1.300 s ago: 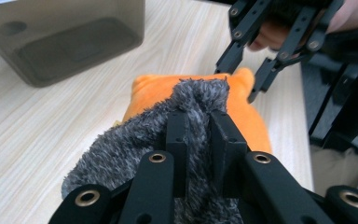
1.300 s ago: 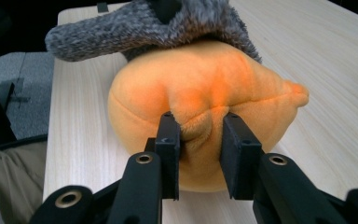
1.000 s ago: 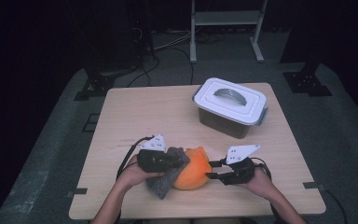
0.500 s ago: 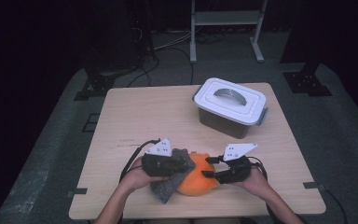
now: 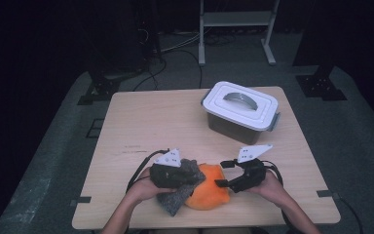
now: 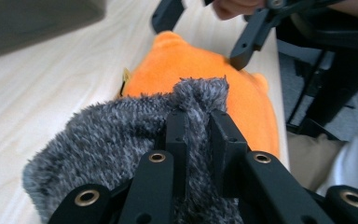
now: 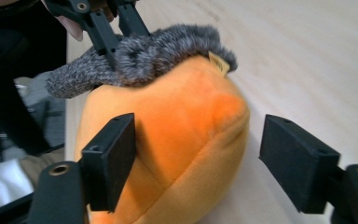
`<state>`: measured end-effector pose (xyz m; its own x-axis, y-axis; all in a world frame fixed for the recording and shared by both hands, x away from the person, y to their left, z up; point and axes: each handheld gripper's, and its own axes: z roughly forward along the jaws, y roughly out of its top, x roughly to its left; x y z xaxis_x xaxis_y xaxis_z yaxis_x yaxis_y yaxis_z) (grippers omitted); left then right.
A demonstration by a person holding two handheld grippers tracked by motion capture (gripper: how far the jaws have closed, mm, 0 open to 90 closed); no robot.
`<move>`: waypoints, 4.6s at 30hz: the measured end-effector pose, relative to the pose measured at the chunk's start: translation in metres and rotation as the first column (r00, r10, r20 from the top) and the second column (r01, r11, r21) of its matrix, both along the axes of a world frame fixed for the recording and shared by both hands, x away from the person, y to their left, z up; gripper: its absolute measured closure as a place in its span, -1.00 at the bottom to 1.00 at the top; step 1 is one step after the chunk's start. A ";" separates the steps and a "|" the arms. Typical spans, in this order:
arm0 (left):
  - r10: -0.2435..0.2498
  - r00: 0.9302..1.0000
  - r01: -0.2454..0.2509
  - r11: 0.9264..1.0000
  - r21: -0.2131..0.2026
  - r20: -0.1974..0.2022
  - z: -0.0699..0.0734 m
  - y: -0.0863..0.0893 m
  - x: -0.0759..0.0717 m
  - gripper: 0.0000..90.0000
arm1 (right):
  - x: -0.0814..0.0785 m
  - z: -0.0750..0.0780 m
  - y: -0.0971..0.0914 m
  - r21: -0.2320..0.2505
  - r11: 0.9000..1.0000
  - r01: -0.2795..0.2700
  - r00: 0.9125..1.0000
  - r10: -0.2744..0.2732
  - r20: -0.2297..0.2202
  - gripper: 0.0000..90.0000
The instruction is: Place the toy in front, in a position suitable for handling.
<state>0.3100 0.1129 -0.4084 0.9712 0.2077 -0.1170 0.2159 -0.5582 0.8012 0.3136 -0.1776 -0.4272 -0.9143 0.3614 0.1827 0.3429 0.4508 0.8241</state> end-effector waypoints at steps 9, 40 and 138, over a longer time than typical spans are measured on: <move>0.026 1.000 -0.025 0.998 -0.057 0.002 -0.001 0.012 -0.004 0.75 | -0.005 -0.004 0.014 -0.023 0.998 -0.057 0.998 0.057 0.020 0.14; 0.070 0.998 -0.068 0.989 -0.133 0.009 0.020 0.024 -0.001 0.75 | -0.017 0.001 0.018 -0.125 0.982 -0.139 0.965 0.163 0.208 0.14; 0.093 0.988 -0.114 0.978 -0.177 -0.122 -0.010 0.037 0.020 0.74 | -0.015 -0.008 -0.007 -0.133 0.986 -0.102 0.955 0.134 0.265 0.15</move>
